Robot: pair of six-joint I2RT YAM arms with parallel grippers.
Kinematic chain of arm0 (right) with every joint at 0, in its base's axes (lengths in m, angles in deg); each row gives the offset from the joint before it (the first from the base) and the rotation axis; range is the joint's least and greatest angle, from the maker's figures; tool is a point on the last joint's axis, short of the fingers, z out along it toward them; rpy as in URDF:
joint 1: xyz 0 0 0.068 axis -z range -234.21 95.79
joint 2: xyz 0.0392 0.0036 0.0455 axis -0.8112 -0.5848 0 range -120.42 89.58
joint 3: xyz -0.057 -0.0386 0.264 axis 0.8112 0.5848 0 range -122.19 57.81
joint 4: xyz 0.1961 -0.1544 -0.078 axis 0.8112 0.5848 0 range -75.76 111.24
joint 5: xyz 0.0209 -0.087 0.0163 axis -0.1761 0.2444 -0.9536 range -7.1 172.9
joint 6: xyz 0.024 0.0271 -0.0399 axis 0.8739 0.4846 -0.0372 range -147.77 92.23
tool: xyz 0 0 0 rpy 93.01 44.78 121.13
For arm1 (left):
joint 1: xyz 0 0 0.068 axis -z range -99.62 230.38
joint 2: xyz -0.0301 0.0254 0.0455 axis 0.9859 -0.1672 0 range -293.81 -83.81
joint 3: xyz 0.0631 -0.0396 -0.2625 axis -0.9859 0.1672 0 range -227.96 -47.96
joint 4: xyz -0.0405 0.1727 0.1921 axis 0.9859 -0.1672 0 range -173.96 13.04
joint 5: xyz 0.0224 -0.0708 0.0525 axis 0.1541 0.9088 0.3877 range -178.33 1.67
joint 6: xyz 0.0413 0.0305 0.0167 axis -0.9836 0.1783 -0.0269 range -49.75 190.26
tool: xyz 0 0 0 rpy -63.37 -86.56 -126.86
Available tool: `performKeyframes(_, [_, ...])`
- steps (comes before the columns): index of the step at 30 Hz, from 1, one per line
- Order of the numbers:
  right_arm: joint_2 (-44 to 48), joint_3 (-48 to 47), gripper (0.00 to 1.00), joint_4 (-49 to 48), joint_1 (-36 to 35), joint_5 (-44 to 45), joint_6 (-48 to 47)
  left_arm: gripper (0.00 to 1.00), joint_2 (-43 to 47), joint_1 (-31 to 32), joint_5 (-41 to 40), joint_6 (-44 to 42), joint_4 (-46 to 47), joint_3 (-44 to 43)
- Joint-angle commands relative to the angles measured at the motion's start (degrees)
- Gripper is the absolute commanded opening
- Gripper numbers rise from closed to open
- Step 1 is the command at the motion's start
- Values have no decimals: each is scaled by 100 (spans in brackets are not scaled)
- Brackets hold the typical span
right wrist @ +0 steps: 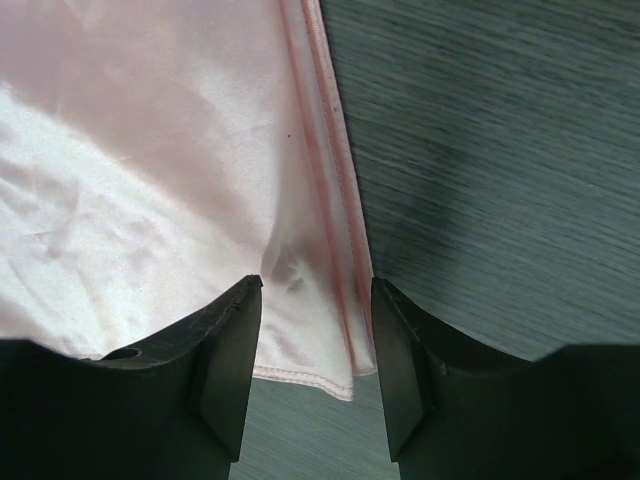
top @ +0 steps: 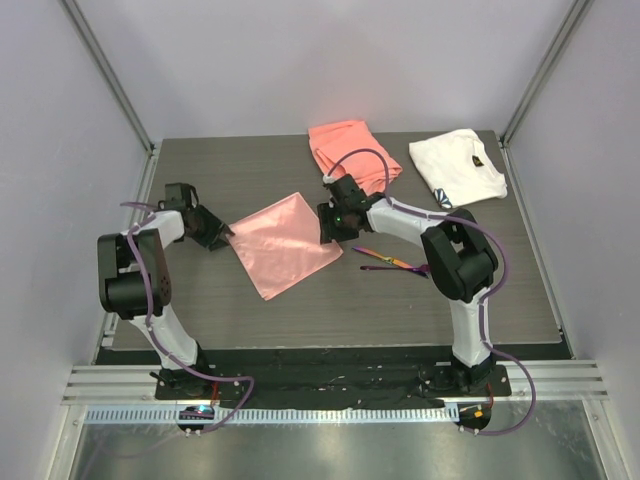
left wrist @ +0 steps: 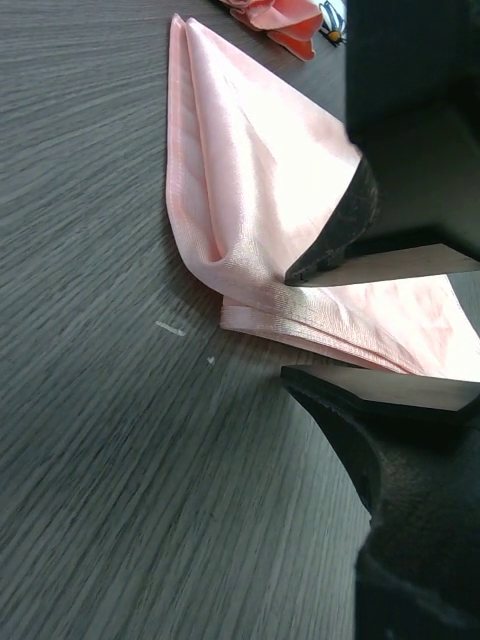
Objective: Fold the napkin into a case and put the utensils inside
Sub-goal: Rotate the lower triangle-folded napkin at the center of the board.
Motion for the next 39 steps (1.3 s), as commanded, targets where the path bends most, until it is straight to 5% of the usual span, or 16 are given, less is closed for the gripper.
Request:
performKeyframes(1, [-78, -78, 52, -194, 17, -76, 40, 40, -44, -34, -155, -52, 153, -180])
performKeyframes(21, [-798, -254, 50, 26, 141, 689, -514, 34, 430, -25, -429, -271, -496, 470])
performKeyframes(34, [-685, -412, 50, 105, 88, 872, -900, 56, 1731, -560, 301, -210, -823, 1209])
performKeyframes(39, [-518, -613, 58, 244, -9, 1110, -1006, 57, 1022, -640, 1092, -780, -1050, 375])
